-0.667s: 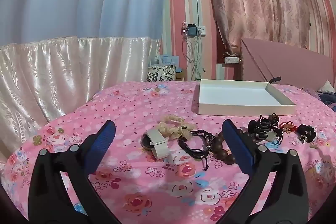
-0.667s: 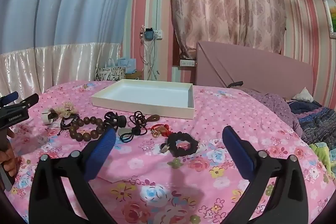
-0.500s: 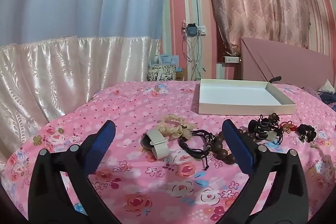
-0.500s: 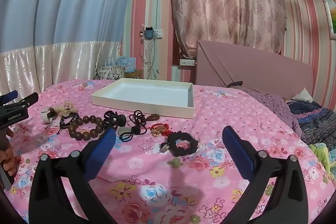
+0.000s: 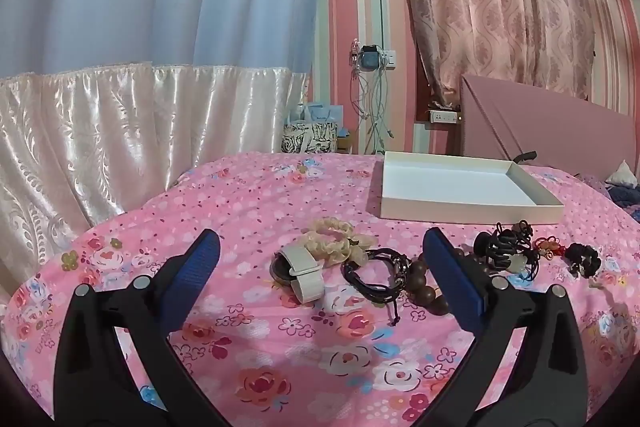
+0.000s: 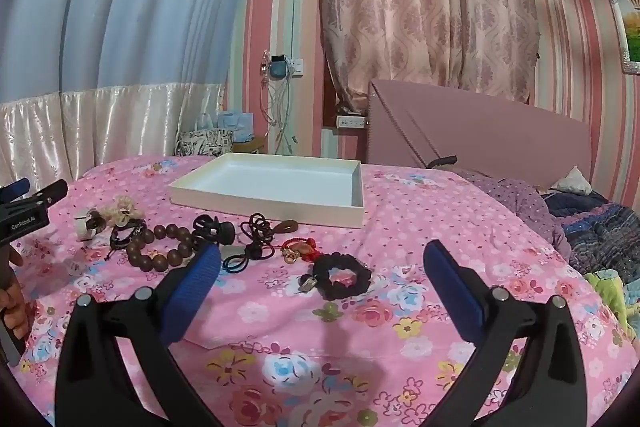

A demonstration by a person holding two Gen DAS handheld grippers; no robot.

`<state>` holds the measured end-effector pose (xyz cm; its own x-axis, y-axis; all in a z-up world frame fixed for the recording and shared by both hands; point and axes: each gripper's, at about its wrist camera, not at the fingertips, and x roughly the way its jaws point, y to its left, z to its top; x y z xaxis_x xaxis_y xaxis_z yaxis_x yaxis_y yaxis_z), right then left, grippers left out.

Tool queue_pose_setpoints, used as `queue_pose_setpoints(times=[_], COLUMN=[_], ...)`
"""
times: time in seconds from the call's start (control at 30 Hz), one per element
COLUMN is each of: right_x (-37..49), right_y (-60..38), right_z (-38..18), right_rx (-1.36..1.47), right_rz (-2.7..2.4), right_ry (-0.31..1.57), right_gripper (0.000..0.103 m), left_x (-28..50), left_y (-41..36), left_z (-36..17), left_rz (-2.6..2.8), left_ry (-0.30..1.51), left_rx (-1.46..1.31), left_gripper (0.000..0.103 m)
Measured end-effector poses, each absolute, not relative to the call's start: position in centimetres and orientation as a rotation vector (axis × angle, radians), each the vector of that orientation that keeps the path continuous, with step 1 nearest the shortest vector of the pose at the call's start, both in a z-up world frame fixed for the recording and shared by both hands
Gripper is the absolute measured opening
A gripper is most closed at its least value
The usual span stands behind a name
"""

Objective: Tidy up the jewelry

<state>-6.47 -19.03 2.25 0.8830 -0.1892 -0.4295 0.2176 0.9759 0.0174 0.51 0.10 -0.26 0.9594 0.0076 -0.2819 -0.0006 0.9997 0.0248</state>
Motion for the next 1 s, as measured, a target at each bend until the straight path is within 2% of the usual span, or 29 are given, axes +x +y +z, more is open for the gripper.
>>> queue_pose_setpoints(times=[1.0], right_x=[-6.47], right_y=[-19.15], right_z=[2.35], right_rx=[0.064], right_rz=[-0.212], right_ry=[0.445], right_gripper=[0.101], left_x=[0.31], left_y=[0.83], left_z=[-0.02], left_rz=[0.003], left_ry=[0.280], left_rx=[0.005], left_gripper=[0.100])
